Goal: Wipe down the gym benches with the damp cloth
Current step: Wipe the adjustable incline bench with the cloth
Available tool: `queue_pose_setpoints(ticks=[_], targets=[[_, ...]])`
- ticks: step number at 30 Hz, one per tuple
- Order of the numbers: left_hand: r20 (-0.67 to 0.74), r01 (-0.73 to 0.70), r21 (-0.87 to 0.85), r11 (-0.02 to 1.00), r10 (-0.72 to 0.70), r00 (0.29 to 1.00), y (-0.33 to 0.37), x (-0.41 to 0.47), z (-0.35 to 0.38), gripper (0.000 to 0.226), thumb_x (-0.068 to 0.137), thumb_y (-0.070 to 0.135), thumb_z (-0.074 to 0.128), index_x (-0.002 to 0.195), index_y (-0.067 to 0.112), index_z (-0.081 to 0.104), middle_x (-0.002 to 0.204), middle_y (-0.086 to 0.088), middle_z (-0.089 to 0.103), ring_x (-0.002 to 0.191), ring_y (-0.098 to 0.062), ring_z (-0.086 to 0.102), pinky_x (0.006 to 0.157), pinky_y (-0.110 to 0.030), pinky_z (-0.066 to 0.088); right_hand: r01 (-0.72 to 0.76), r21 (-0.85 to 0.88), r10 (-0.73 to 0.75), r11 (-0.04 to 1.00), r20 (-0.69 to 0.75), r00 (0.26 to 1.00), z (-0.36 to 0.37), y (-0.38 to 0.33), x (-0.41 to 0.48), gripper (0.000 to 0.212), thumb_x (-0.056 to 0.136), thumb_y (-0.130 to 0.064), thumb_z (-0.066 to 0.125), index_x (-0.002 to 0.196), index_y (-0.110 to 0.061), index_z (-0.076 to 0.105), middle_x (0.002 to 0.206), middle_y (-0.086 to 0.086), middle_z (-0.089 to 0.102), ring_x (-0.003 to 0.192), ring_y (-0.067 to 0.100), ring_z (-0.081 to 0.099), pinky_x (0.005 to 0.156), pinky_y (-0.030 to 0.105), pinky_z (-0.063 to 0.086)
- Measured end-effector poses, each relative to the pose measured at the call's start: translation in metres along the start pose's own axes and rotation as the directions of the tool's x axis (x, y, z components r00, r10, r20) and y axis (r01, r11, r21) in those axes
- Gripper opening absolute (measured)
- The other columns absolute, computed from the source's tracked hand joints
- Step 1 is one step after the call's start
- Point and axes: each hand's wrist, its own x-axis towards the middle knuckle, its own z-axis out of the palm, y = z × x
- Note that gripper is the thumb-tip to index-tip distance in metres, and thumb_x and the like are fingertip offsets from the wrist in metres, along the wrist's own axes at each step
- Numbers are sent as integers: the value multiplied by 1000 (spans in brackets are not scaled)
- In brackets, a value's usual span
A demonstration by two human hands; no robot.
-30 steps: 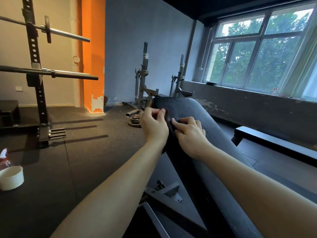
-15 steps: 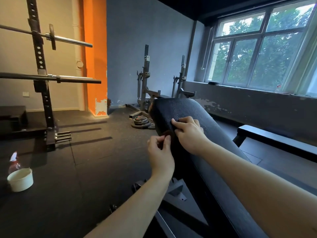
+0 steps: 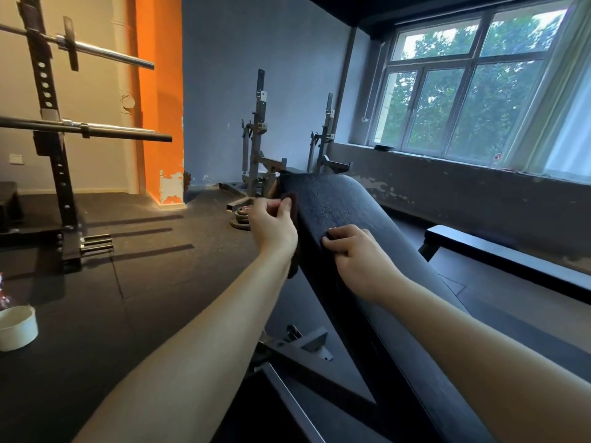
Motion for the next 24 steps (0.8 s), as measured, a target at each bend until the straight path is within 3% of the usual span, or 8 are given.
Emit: queue_pose_setpoints(ticks=[4,8,17,22,24], targets=[[91,-77,-12,997,78,993,-28,-50,-9,10,96,29,67,92,23,60,108,-1,62,97,-13,62,81,-26,53,-5,81,3,997,21,1000,-3,7,0,52,96,4,44,131,-23,71,146,-6,52,139,19,34,119,23,17],[155,-94,-33,995,98,983,-36,-63,-13,10,96,27,68,89,24,61,108,-2,61,97,-11,62,87,-30,54,17,85,-21,996,39,999,-3,9,1,51,98,2,44,132,-25,70,145,-7,51,140,16,33,123,29,19],[-34,-79,37,996,80,996,3,15,3,14,97,27,66,87,21,59,99,-3,64,91,-19,63,89,-42,55,-7,71,3,997,56,998,-3,3,-5,62,92,8,38,141,-20,62,154,-5,45,145,18,26,114,15,7],[50,-84,7,996,83,995,-20,-35,-6,8,98,30,64,96,24,60,106,0,64,95,-11,63,78,-25,53,-10,63,5,998,71,997,-5,0,-7,63,92,8,37,142,-21,62,156,-6,42,146,16,22,112,15,7],[103,-92,-25,995,94,990,-37,-67,-12,7,97,30,65,94,26,60,106,0,64,95,-9,63,80,-26,54,-12,86,5,996,88,996,-7,3,-6,64,91,8,38,142,-22,62,156,-7,42,148,15,21,115,16,7]])
